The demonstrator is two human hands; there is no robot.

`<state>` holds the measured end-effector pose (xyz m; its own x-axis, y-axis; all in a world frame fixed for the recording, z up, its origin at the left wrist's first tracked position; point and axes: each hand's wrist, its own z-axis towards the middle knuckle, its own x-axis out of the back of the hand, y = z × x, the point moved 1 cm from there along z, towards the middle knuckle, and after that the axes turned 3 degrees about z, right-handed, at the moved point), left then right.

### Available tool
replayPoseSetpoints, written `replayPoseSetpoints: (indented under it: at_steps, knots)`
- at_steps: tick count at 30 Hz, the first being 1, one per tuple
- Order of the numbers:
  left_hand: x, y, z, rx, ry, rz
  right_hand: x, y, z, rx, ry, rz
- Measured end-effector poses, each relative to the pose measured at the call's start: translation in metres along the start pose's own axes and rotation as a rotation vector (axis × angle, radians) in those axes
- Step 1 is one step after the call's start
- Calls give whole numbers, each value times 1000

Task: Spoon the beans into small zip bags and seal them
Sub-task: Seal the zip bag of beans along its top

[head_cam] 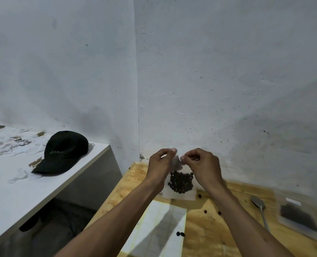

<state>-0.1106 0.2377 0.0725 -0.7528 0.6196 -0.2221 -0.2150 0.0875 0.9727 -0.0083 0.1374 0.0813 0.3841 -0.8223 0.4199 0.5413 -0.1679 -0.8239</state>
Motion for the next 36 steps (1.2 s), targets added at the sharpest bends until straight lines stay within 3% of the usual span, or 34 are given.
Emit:
replayPoseSetpoints:
  at_steps: [4,6,11,16,24,36]
  knots:
    - [3,-3,-2,-2,-80,3,1,-1,-5,31,114,-132]
    - [4,-5,0,13,-75,-27,3,2,-6,-4,177,-76]
    - [3,-5,0,12,-90,-77,6,15,1,-276,-39,303]
    - [1,-4,-2,-20,-53,-1,8,11,-4,-262,-41,416]
    - [-4,-4,-6,-9,-8,70,4,17,-8,-204,15,217]
    - [-19,-3,0,-2,46,11,8,18,-7,-176,71,156]
